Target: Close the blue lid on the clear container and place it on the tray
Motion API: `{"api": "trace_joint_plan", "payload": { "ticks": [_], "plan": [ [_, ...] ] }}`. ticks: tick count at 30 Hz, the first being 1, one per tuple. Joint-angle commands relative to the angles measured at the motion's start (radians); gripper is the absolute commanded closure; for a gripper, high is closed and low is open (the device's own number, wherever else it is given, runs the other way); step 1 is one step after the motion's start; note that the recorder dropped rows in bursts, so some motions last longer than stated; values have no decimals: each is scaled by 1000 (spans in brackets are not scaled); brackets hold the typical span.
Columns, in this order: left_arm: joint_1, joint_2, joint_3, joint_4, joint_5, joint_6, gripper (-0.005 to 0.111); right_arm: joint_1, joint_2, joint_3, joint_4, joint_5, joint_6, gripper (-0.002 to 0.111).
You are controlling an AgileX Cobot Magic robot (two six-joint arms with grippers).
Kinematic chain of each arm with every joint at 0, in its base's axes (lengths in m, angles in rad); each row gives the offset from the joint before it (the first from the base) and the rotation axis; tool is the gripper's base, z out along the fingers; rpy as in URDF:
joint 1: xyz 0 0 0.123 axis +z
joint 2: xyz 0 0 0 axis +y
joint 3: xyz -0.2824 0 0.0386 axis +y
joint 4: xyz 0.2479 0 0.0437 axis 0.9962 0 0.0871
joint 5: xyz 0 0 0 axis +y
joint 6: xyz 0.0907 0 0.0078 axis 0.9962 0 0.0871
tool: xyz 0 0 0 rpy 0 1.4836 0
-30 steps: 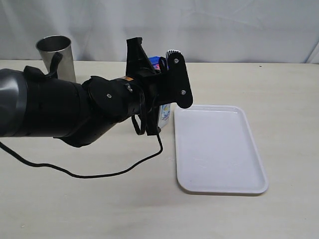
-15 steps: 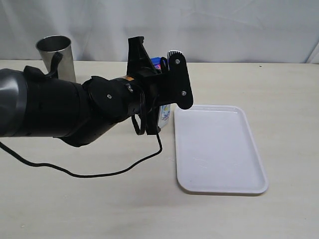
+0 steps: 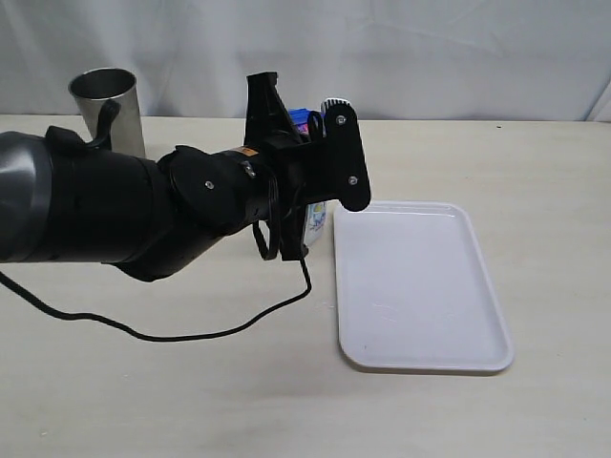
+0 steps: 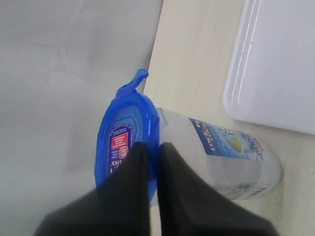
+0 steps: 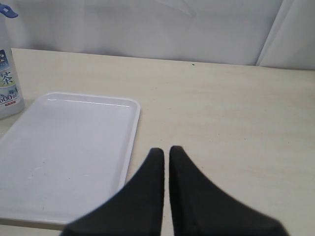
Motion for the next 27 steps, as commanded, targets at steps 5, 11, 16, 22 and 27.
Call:
{"api": "trace_joint_plan", "payload": {
  "ticks": [5,11,16,22,27],
  "plan": [
    [6,2,-2,3,-38,-15,81,1,-5,1,2,1,0,104],
    [6,2,-2,-4,-34,-17,80,1,-5,1,2,1,0,104],
    [0,-8,0,-66,-58,-17,80,1,-5,1,2,1,0,104],
    [0,-81,2,-199,-17,-11,80,1,-5,1,2,1,0,104],
    [0,-171,69,-229,128,-7,80,1,-5,1,2,1,0,104]
  ]
}}
